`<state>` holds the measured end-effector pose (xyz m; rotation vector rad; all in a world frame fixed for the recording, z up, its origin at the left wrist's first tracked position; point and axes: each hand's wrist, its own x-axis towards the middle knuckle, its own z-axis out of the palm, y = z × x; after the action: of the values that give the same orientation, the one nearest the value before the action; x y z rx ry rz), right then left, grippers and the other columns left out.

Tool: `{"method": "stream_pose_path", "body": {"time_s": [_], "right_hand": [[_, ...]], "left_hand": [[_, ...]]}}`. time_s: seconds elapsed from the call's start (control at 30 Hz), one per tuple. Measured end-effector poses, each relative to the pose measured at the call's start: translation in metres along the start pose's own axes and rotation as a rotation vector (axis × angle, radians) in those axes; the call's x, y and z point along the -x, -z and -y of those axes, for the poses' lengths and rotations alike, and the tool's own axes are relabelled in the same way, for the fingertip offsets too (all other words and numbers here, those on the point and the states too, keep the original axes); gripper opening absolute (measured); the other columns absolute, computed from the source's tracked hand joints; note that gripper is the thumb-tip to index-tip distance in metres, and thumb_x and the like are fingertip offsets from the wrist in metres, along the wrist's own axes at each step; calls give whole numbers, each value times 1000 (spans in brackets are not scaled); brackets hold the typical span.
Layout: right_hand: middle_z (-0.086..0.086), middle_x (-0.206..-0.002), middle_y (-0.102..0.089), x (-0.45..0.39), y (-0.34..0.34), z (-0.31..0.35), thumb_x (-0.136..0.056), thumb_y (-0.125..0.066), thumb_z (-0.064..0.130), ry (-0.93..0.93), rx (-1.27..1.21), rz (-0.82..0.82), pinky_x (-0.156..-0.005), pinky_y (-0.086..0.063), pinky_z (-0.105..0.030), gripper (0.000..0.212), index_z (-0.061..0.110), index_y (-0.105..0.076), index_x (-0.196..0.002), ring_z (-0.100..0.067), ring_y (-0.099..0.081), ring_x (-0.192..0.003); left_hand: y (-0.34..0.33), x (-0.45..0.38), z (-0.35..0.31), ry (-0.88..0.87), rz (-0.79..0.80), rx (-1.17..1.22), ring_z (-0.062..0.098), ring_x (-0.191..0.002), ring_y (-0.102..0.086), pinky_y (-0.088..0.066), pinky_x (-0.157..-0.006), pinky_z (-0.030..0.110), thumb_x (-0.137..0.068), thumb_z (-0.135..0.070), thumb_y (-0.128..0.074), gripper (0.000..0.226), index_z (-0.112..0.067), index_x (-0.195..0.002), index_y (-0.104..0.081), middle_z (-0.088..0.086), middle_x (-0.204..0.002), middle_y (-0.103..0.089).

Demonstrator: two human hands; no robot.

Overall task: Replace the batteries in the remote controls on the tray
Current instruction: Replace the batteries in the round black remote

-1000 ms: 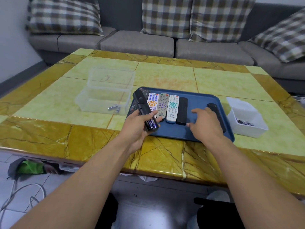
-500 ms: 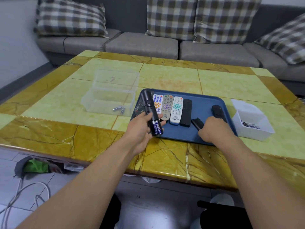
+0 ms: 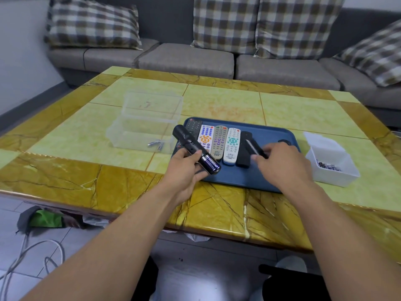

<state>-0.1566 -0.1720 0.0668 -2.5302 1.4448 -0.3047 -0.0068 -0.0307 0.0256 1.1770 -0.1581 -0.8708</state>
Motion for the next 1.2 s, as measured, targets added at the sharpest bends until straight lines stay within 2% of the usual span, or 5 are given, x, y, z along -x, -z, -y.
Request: {"method": "stream_pose_path", "body": {"time_s": [0.23, 0.47, 0.73, 0.97, 1.2], "right_hand": [[15, -97, -61, 45, -17, 49, -84, -62, 60, 278, -201, -54, -63, -45, -30, 35, 45, -67, -115, -13, -62, -90], [15, -98, -54, 43, -29, 46, -84, -62, 63, 272, -269, -82, -65, -45, -30, 40, 48, -62, -121, -7, -60, -86], [-15, -100, -75, 36, -25, 41, -93, -70, 26, -182, -1251, 448, -71, -62, -35, 19, 9, -74, -101, -27, -74, -81], [-18, -100, -73, 33, -24, 39, -91, -71, 16, -243, -1340, 535, -67, -62, -26, 16, 1, -72, -96, -26, -73, -79], [-19, -105, -73, 31, -28, 38, -89, -74, 18, -258, -1309, 516, -68, -61, -26, 16, 1, -74, -91, -26, -73, -81]], "left_hand": [[-15, 7, 4, 39, 63, 203, 33, -99, -73, -62, -79, 41, -107, -42, -42, 46, -3, -126, -59, 21, -119, -71], [-19, 7, 12, -76, 94, 31, 22, -86, -73, -62, -76, 33, -104, -9, -52, 26, 1, -127, -56, 23, -111, -70], [-17, 6, 9, -115, 90, 23, 28, -114, -69, -55, -100, 40, -105, -15, -50, 24, -4, -125, -58, 13, -123, -72], [-6, -4, 0, -269, 10, 29, 28, -111, -70, -58, -92, 49, -83, 13, -71, 88, -28, -150, -32, 11, -124, -70], [-1, -3, 0, -286, 40, -5, 32, -114, -69, -58, -92, 53, -82, 12, -73, 86, -30, -148, -36, 14, -123, -71]]}}
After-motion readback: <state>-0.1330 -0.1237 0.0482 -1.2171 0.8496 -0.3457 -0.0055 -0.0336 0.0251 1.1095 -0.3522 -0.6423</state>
